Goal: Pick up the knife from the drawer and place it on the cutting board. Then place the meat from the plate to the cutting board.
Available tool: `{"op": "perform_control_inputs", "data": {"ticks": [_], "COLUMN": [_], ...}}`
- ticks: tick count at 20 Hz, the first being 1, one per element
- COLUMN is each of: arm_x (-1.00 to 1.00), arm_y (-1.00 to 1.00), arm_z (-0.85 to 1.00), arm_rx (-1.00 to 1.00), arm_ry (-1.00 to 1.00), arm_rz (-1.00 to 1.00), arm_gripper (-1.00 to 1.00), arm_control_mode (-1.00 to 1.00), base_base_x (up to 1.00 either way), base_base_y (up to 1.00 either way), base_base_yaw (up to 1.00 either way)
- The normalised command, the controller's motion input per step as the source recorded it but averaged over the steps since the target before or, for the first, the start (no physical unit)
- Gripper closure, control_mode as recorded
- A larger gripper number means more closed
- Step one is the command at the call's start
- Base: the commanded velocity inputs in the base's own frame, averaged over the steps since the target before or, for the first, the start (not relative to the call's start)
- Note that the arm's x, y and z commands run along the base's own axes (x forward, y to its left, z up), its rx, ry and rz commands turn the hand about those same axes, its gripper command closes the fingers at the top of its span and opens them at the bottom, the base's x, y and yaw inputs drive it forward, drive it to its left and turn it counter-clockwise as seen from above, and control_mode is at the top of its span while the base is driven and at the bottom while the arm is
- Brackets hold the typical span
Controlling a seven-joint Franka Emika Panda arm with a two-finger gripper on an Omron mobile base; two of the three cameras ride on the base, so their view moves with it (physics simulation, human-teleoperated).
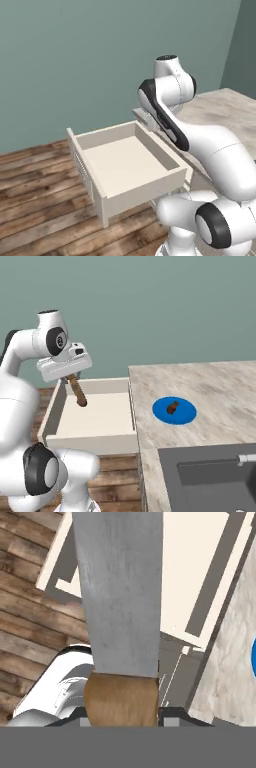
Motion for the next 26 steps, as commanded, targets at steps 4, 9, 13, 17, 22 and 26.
{"op": "perform_control_inputs", "data": {"ticks": [4,9,13,17,22,26], "arm_x": [0.00,0.00,0.00,0.00,0.00,0.00], "arm_y": [0.00,0.00,0.00,0.00,0.00,0.00], "arm_z": [0.00,0.00,0.00,0.00,0.00,0.00], "arm_rx": [0.00,0.00,0.00,0.00,0.00,0.00], "arm_ry": [0.00,0.00,0.00,0.00,0.00,0.00], "arm_rz": [0.00,0.00,0.00,0.00,0.00,0.00], "arm_gripper": [1.00,1.00,1.00,1.00,1.00,1.00], "arm_control_mode": [1.00,1.00,1.00,1.00,1.00,1.00], "base_base_x": [-0.95,-0.88,-0.29,-0.12,-0.41,-0.54], "base_base_y": [0.84,1.00,0.96,0.59,0.03,0.00], "base_base_yaw": [0.22,0.37,0.67,0.86,0.83,0.77]}}
